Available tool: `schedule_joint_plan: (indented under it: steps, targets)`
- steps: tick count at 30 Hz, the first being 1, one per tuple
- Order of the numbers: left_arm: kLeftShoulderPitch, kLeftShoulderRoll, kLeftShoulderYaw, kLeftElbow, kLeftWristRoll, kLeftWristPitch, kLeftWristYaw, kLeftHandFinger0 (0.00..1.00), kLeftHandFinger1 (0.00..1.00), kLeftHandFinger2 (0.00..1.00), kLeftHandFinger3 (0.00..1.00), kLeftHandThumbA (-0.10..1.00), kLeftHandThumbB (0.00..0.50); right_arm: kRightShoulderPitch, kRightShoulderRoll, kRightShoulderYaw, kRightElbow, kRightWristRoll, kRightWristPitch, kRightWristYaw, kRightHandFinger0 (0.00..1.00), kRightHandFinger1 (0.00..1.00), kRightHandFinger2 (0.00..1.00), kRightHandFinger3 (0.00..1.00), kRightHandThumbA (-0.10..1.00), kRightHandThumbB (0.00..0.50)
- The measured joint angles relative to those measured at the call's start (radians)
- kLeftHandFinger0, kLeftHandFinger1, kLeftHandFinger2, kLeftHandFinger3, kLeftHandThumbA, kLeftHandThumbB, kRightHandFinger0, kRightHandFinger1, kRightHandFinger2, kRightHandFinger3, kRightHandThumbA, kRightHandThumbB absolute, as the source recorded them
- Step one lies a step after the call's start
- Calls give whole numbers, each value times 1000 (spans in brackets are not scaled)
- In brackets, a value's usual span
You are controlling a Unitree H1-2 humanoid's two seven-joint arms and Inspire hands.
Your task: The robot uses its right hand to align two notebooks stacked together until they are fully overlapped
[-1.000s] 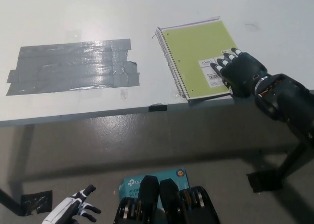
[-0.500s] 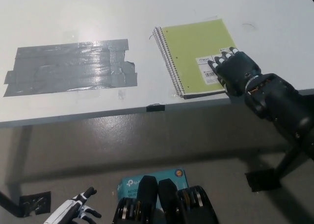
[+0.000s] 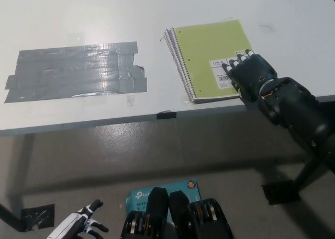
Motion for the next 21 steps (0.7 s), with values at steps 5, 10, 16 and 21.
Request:
schedule_joint_plan:
  steps: [5,10,16,21]
  targets:
    - [1,0,0,0,0,0,0,419,503,555,917,1000,500,1,-13,1,-12,-6,-8,-2,1000,1000,1000,1000,1000,457]
    - [4,0,0,0,2,1,0,385,483,558,922,1000,500,1,-37,0,-33,-8,-32,-5,1000,1000,1000,1000,1000,453]
    - [10,0,-1,0,4,1,0,363,464,547,916,1000,500,1,-52,-5,-54,-8,-52,-3,1000,1000,1000,1000,1000,462]
    - [21,1,-1,0,5,3,0,370,456,499,894,1000,500,-4,-55,-21,-73,-8,-53,20,1000,1000,1000,1000,1000,491]
